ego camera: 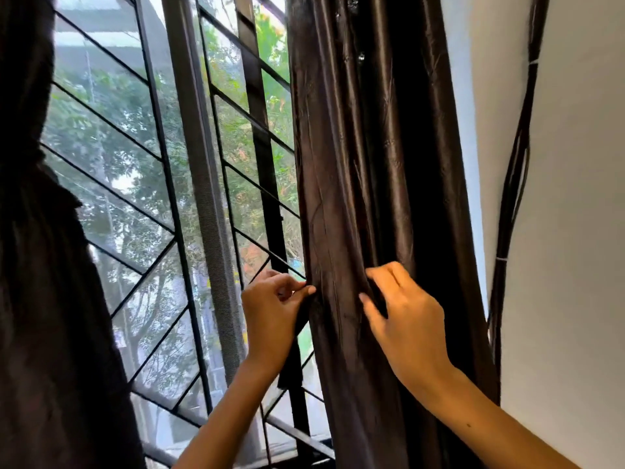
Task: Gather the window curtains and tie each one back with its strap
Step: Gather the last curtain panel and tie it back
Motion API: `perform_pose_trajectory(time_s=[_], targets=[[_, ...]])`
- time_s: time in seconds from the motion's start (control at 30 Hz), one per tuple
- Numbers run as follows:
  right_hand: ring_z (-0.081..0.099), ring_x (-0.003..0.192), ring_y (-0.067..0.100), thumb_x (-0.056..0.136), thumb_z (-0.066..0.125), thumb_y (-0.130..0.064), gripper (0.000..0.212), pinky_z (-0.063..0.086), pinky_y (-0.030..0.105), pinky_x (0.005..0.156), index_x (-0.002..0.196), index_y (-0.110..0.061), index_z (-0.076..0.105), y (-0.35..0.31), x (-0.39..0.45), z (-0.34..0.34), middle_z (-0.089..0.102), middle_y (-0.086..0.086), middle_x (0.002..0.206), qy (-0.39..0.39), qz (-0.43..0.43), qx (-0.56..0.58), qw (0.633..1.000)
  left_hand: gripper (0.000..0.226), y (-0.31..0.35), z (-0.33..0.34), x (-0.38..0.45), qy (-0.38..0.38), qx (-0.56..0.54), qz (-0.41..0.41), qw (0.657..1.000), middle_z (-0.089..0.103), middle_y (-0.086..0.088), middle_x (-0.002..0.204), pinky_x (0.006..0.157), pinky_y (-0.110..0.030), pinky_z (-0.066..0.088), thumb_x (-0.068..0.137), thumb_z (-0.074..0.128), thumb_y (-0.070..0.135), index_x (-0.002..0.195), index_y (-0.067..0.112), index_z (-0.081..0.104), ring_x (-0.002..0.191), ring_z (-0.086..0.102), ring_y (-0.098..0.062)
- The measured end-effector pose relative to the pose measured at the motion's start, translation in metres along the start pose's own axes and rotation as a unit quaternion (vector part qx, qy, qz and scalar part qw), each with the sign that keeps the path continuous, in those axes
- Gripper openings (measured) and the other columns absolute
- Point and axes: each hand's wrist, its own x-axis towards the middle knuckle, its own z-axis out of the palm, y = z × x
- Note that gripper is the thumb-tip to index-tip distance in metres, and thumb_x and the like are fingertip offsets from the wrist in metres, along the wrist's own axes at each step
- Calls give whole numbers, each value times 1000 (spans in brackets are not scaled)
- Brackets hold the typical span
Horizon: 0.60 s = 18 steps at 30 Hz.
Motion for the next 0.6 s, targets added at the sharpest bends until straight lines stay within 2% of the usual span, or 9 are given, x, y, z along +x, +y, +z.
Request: perform_pose_trajectory(time_s=[0.07,0.13,0.23,0.3,0.43,0.53,0.6], targets=[[64,78,17,77,75,-3,33,56,33,52,109,-9,66,-10,-3,9,61,1,99,4,-5,-3,1000,13,2,-16,-1,-2,5,-2,1000,68,5,65,61,-26,55,63,86,14,67,17,73,60,65,-9],[62,80,19,77,72,2,41,52,36,44,116,-9,65,-21,-7,21,60,3,98,-7,-12,-1,1000,11,4,-29,-1,-12,0,-22,1000,70,7,62,60,-19,52,65,85,14,67,17,74,58,65,-4],[59,75,20,69,72,10,57,42,28,33,123,-9,62,-35,-12,35,58,5,96,-38,-20,-16,999,11,4,-46,0,-27,-16,-43,999,70,4,61,56,-11,45,66,84,8,67,12,74,56,64,0],[58,73,20,66,73,11,62,33,23,32,124,-8,62,-42,-14,43,57,5,94,-54,-20,-25,998,11,4,-56,1,-40,-39,-68,996,70,0,62,55,-9,44,66,83,4,69,6,73,56,64,0],[58,73,17,65,79,1,66,30,21,34,127,-10,60,-56,-20,57,55,2,95,-83,-35,-37,995,12,6,-67,5,-64,-91,-107,988,72,-8,67,62,-17,52,68,81,2,73,1,71,63,70,-12],[60,73,19,68,76,-3,62,39,25,35,127,-9,58,-67,-22,62,55,3,96,-110,-44,-10,993,13,12,-69,2,-67,-113,-118,984,74,-5,70,66,-19,54,69,81,5,79,6,72,70,72,-13],[61,77,21,70,74,-6,52,43,27,36,121,-9,60,-71,-21,63,53,3,98,-135,-47,13,990,17,15,-69,1,-56,-106,-117,986,74,-3,70,67,-21,55,65,84,11,79,10,74,71,72,-12]])
